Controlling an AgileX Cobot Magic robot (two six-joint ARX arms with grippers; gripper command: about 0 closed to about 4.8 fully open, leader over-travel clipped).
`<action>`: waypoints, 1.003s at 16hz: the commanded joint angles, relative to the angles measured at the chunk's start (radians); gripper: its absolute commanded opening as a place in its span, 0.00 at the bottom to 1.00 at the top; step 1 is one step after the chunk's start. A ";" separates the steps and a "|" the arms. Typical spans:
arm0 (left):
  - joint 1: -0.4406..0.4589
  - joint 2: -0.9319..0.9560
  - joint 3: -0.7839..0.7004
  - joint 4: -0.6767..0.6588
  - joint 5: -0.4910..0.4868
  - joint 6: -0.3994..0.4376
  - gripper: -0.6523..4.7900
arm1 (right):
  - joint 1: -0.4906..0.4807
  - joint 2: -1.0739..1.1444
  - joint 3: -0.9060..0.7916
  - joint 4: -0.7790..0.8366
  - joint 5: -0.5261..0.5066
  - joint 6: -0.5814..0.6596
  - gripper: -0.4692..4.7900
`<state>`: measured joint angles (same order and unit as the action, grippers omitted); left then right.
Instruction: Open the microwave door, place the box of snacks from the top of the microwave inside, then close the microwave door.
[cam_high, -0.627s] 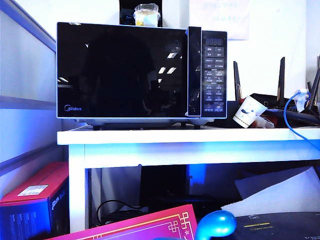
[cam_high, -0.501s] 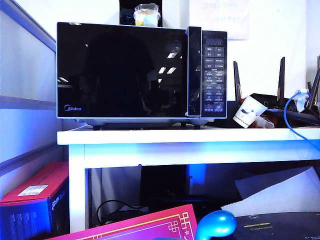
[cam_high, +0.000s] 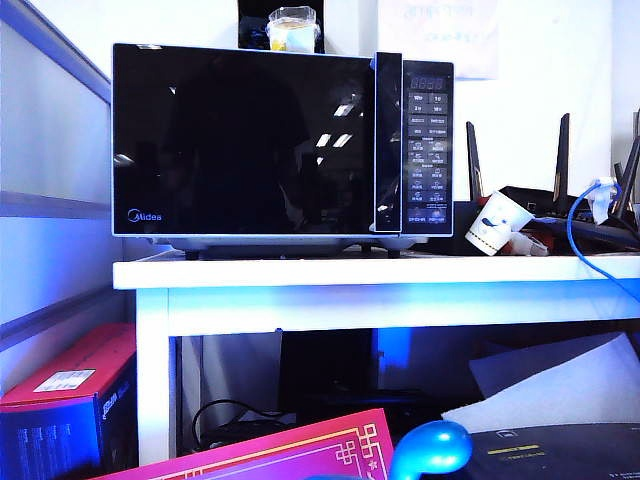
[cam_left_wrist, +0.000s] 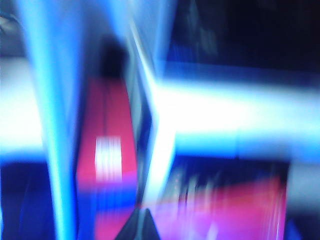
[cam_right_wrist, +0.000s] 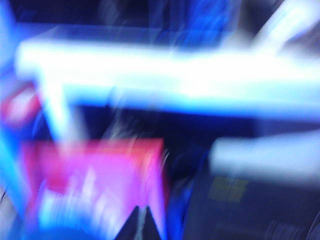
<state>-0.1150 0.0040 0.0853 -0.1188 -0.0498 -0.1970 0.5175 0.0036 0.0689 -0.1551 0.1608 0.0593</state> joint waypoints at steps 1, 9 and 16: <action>0.000 0.029 0.163 0.039 -0.120 -0.054 0.11 | 0.002 0.006 0.124 0.079 0.082 0.002 0.09; -0.001 0.864 1.236 -0.228 0.135 0.155 0.11 | 0.001 0.415 0.633 0.084 0.133 -0.008 0.09; -0.001 1.188 1.682 -0.393 0.502 0.161 0.11 | 0.001 0.854 0.939 0.095 -0.037 -0.007 0.09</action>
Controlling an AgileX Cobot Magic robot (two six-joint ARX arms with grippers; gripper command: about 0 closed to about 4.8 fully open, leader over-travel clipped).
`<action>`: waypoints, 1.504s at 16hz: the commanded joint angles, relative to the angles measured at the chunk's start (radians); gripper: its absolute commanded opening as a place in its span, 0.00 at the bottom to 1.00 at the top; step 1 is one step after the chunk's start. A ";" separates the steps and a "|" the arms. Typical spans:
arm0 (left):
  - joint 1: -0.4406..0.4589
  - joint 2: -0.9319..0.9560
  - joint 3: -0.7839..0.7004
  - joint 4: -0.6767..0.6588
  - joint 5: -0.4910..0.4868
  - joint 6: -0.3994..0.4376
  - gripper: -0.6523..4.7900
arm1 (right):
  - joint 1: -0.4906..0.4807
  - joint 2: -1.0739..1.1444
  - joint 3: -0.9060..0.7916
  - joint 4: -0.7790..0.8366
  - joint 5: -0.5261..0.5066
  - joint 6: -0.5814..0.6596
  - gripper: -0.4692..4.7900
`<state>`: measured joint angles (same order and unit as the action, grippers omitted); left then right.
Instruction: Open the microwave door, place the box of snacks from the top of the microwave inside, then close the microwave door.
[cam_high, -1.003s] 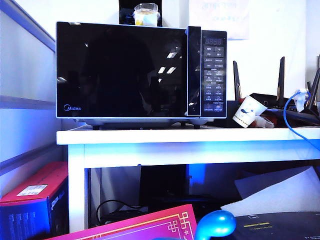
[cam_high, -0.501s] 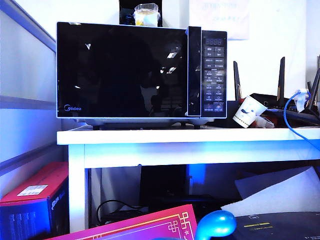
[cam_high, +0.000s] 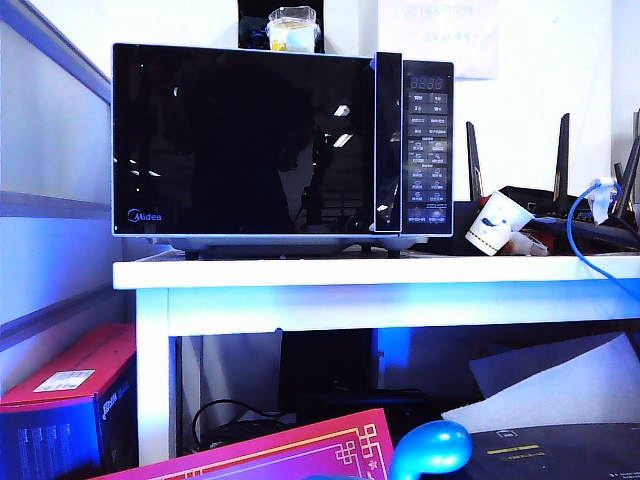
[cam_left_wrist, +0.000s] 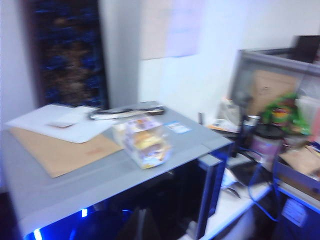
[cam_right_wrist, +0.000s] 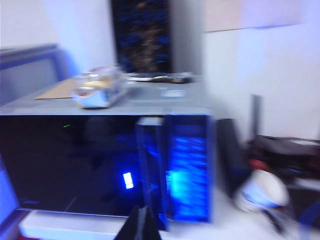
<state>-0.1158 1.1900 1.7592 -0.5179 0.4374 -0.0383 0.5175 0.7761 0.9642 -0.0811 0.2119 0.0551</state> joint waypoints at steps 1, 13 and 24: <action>0.000 0.002 0.008 0.004 0.015 0.002 0.11 | 0.001 0.124 0.052 0.065 -0.150 -0.003 0.09; 0.000 -0.001 0.008 0.002 0.034 0.009 0.11 | 0.001 0.735 0.052 0.733 0.026 -0.003 0.85; 0.000 -0.001 0.008 0.003 0.100 0.058 0.11 | -0.032 1.104 0.314 0.891 0.156 -0.033 0.85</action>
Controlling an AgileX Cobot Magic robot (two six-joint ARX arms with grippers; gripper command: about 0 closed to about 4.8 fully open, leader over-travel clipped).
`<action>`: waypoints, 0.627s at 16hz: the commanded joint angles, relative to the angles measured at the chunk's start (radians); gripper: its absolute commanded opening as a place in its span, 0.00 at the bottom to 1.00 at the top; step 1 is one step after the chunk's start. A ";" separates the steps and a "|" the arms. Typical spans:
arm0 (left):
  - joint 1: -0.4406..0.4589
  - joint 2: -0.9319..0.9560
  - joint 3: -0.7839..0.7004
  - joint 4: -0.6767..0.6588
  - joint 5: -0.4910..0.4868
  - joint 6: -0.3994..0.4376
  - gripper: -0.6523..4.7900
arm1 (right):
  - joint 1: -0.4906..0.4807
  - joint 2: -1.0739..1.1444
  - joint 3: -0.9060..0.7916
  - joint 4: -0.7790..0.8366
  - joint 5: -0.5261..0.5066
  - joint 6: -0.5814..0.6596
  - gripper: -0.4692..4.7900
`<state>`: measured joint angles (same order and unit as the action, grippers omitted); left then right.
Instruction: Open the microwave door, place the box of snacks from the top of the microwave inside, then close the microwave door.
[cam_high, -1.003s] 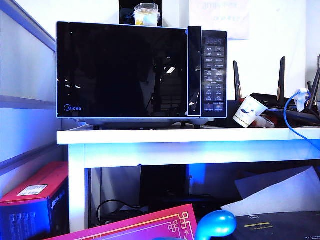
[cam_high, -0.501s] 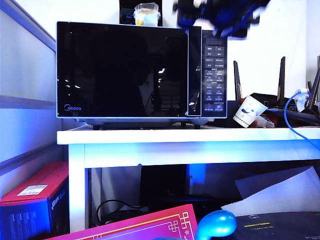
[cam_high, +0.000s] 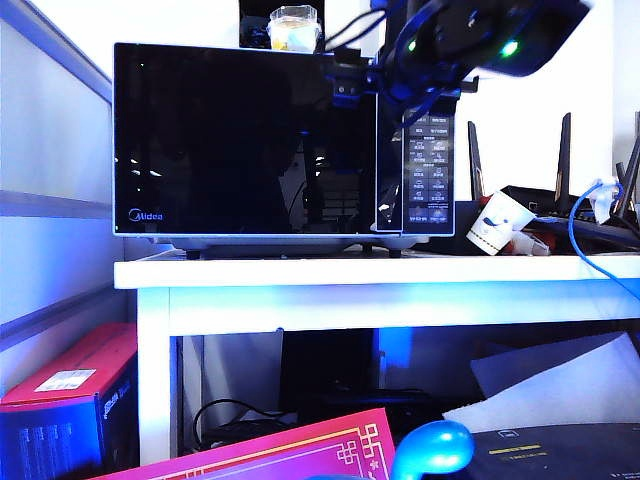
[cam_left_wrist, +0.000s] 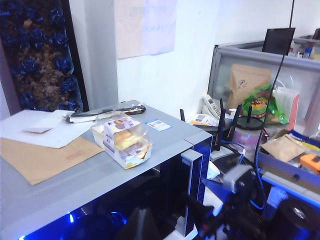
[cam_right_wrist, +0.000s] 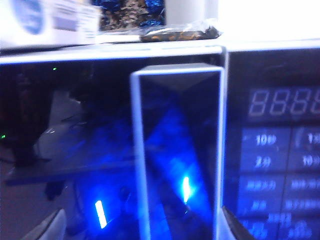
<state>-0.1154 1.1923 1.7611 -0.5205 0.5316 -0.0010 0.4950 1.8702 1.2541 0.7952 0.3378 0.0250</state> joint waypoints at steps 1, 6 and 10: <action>0.000 -0.003 0.006 0.005 0.005 0.021 0.11 | -0.019 0.012 0.024 0.018 0.027 -0.003 0.85; 0.000 -0.003 0.006 0.005 0.005 0.021 0.11 | -0.065 0.033 0.067 -0.037 -0.058 0.000 0.82; 0.000 -0.003 0.006 0.005 0.005 0.021 0.11 | -0.066 0.089 0.119 -0.057 -0.070 -0.003 0.82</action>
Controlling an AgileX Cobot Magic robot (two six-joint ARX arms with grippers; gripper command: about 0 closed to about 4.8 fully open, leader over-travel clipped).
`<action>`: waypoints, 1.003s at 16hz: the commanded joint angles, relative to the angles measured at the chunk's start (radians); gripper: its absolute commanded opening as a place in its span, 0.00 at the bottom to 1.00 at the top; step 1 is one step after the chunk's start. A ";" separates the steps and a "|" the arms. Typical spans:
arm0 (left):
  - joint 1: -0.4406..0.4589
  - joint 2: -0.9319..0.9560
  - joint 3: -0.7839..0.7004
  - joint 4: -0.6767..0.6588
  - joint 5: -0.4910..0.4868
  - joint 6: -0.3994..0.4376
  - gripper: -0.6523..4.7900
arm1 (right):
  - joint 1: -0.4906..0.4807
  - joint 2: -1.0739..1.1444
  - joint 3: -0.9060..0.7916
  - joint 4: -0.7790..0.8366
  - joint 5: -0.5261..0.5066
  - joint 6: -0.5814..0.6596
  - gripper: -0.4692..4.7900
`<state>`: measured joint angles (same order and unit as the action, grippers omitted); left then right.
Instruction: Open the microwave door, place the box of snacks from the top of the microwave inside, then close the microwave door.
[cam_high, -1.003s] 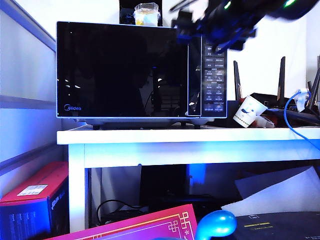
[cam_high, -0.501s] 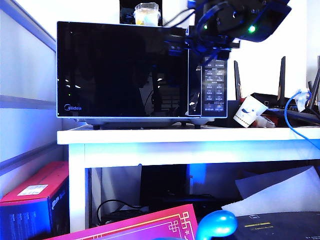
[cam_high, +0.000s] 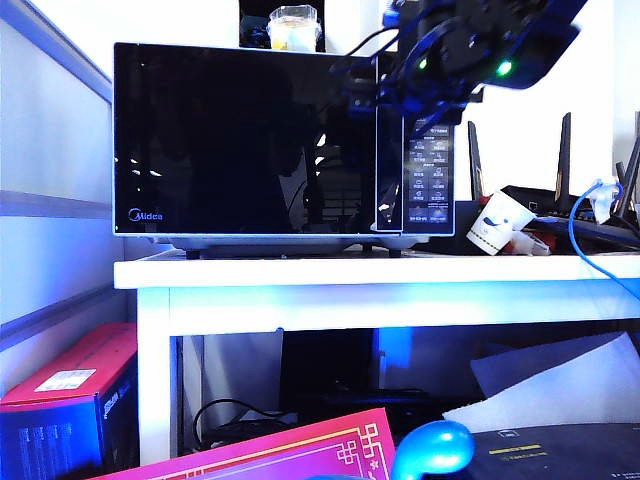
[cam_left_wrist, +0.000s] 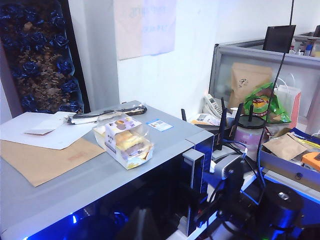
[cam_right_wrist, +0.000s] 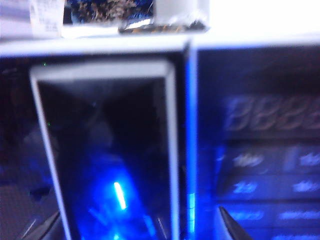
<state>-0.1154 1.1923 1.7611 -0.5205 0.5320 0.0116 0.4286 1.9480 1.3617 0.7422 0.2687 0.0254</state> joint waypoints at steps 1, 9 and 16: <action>0.000 -0.003 0.006 0.005 0.005 0.009 0.11 | 0.000 0.012 0.011 -0.014 0.002 -0.003 0.82; 0.000 -0.003 0.006 0.005 0.005 0.017 0.11 | 0.000 0.008 0.011 -0.012 0.002 -0.003 0.48; 0.000 -0.003 0.006 0.006 0.005 0.017 0.11 | 0.004 -0.109 0.011 -0.246 0.006 -0.026 0.48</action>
<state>-0.1154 1.1923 1.7611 -0.5209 0.5320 0.0265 0.4324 1.8732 1.3682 0.5064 0.2565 0.0048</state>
